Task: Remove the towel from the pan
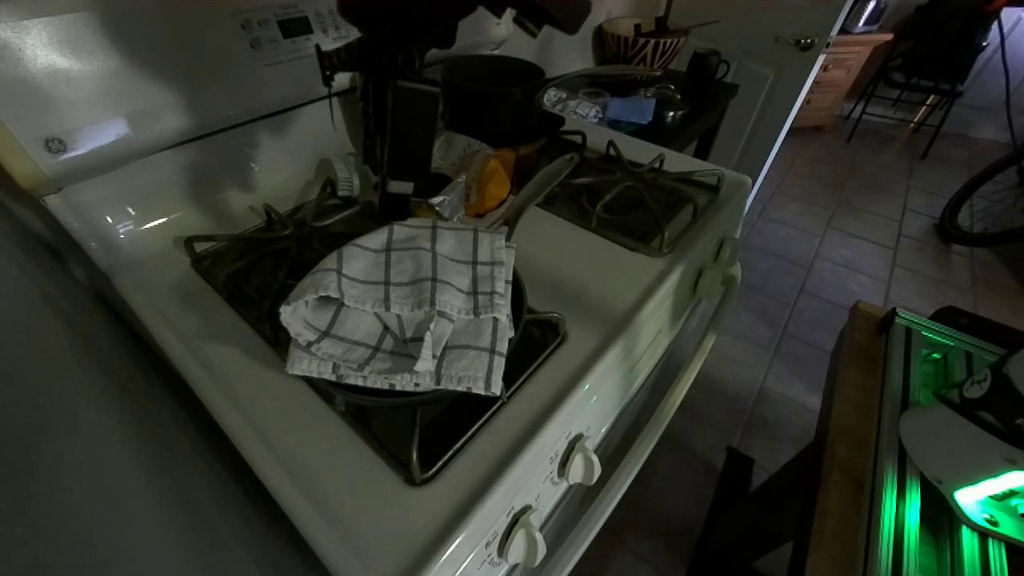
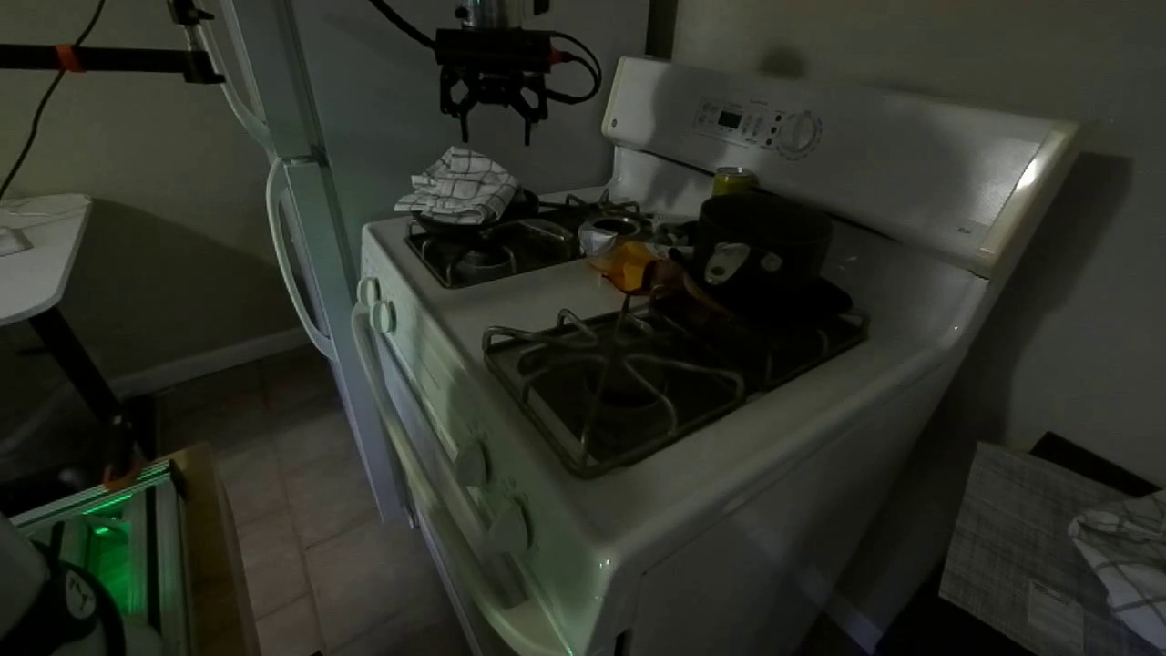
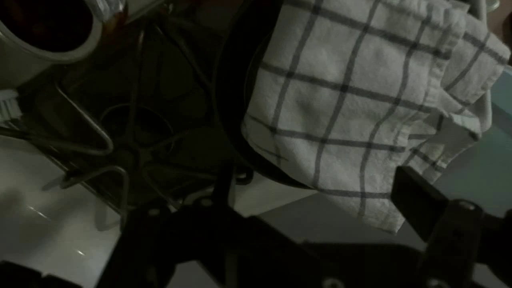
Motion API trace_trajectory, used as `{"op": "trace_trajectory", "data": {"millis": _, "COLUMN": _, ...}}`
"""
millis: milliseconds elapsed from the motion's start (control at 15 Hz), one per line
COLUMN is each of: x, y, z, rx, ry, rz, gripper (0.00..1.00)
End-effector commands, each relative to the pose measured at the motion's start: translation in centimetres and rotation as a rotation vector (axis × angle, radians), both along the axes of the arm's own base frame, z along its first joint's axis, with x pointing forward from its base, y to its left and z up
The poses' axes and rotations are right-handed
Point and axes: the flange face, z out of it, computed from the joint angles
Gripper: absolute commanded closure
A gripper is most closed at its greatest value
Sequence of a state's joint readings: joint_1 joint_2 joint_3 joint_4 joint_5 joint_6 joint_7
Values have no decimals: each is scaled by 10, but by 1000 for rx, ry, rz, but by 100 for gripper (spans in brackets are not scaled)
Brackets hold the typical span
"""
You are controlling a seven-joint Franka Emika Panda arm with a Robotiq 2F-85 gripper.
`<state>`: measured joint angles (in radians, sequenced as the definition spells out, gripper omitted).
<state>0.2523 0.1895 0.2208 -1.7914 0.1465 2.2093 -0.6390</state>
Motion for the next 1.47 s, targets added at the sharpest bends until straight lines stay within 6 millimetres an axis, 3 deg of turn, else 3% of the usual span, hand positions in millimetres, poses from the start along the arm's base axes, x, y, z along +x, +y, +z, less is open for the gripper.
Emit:
{"op": "trace_trajectory", "data": {"millis": 0, "x": 29, "y": 19, "z": -14, "rx": 92, "ry": 45, "rz": 112, "gripper": 0}}
{"op": "trace_trajectory", "data": {"millis": 267, "x": 38, "y": 35, "z": -28, "rx": 60, "ry": 109, "rz": 195, "gripper": 0}}
{"op": "trace_trajectory", "data": {"millis": 800, "x": 37, "y": 55, "z": -48, "rx": -45, "ry": 208, "rz": 338, "gripper": 0}}
{"op": "trace_trajectory", "data": {"millis": 867, "x": 37, "y": 56, "z": -48, "rx": -61, "ry": 209, "rz": 349, "gripper": 5}}
{"op": "trace_trajectory", "data": {"millis": 933, "x": 37, "y": 57, "z": -50, "rx": -72, "ry": 207, "rz": 360, "gripper": 26}}
{"op": "trace_trajectory", "data": {"millis": 1067, "x": 37, "y": 58, "z": -50, "rx": -93, "ry": 202, "rz": 375, "gripper": 30}}
{"op": "trace_trajectory", "data": {"millis": 1400, "x": 33, "y": 53, "z": -37, "rx": -125, "ry": 163, "rz": 368, "gripper": 70}}
